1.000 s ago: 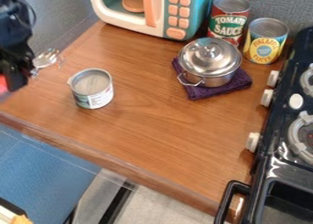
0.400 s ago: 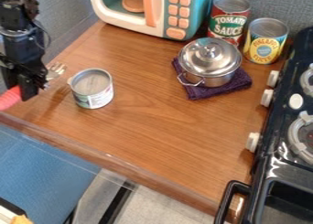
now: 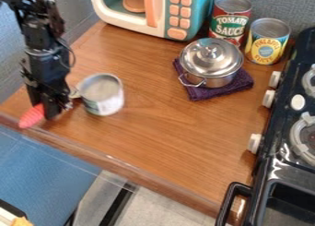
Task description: Moved the can from left side to right side of the table using orange spatula
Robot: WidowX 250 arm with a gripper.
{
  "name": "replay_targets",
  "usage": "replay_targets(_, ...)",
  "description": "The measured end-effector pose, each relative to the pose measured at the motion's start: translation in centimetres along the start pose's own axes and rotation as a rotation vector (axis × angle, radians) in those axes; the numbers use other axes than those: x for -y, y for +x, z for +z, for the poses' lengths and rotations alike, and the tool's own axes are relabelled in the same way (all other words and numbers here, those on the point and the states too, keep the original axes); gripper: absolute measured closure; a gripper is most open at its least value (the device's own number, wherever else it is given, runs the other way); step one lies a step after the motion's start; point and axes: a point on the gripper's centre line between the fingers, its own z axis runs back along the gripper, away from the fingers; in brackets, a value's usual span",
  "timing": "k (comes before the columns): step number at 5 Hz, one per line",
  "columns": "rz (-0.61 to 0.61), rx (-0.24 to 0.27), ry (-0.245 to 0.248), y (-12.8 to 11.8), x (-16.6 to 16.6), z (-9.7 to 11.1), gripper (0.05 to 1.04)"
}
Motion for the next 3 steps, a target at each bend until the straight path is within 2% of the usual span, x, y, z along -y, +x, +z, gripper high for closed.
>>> replay_targets(1,-0.069,0.056,-0.017,0.6,2.3,0.6,0.682)
replay_targets(2,-0.167,0.1,-0.013,1.2,5.3,1.3,0.682)
replay_targets(3,-0.226,0.102,-0.009,1.4,7.9,1.8,0.682)
